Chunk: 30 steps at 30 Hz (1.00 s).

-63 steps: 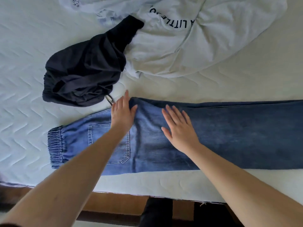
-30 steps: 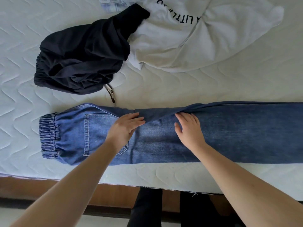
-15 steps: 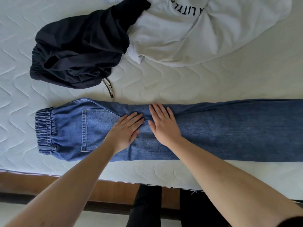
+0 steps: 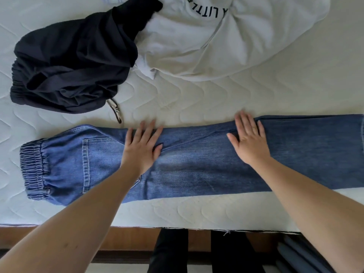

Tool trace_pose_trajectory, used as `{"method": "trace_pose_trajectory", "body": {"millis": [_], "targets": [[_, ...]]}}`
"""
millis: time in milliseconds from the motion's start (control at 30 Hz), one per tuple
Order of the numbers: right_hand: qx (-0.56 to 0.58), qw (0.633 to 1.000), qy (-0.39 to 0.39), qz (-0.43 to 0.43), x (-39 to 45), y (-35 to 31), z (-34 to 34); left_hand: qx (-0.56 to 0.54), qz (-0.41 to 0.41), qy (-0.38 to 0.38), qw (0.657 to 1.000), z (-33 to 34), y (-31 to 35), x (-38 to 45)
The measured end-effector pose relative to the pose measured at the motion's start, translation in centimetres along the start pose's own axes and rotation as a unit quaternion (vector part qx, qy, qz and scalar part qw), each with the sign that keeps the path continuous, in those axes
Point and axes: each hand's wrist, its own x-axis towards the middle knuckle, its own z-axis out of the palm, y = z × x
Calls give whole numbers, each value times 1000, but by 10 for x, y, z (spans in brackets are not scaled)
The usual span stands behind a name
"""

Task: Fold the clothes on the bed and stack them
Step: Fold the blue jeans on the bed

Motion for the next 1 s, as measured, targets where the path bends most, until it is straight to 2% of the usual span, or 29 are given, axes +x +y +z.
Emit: {"method": "trace_pose_trajectory", "body": {"millis": [233, 333, 400, 500, 600, 700, 800, 933, 1000], "targets": [[1, 998, -17, 54, -6, 34, -9, -1, -101, -25, 995, 1, -28, -7], [15, 994, -15, 106, -7, 22, -13, -4, -146, -34, 989, 0, -51, -17], [44, 990, 19, 134, -10, 2, -17, 6, -163, -40, 986, -1, -61, -22], [75, 992, 69, 69, -13, -45, -19, 2, -180, -48, 983, -1, -60, -24], [73, 994, 70, -33, -12, -91, -17, 7, -178, -42, 983, -3, -55, -23], [37, 990, 49, -125, -13, -125, -12, 29, -114, -14, 993, -9, -46, -25], [19, 984, 35, -171, -15, -145, -7, 1, -33, 22, 999, -18, -23, -19], [23, 988, 39, -150, -13, -140, -5, -15, 114, 26, 993, -25, 21, -6], [18, 992, 41, -119, -11, -122, -7, -11, 143, 10, 990, -21, 36, 2]]}}
